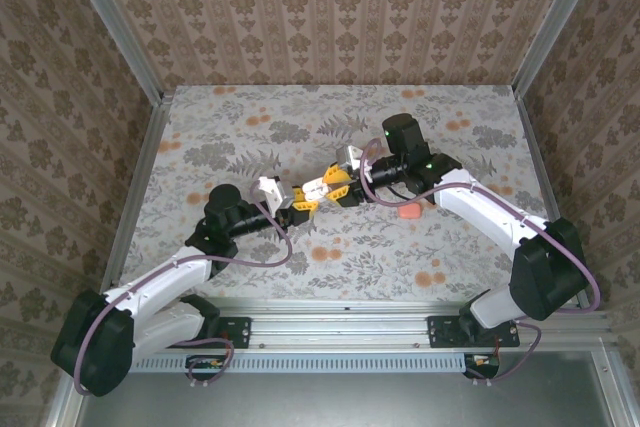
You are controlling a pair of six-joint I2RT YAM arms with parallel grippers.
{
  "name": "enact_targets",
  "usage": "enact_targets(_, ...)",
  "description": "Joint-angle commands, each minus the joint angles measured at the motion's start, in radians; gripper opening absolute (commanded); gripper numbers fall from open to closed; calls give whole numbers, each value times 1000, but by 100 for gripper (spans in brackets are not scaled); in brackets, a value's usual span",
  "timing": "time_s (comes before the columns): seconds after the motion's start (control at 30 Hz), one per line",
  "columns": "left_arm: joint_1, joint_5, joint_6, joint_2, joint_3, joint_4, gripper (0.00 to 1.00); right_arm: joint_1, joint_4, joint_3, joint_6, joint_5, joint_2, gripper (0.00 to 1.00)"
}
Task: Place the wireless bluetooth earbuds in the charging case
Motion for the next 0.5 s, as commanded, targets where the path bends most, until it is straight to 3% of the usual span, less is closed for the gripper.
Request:
enact_targets(0.0,-14,45,33,-21,55,60,8,17,-15,13,0,29,-5,40)
enact_targets(0.47,-16,39,38,-41,53,40,8,31,-37,13,0,97,-13,43)
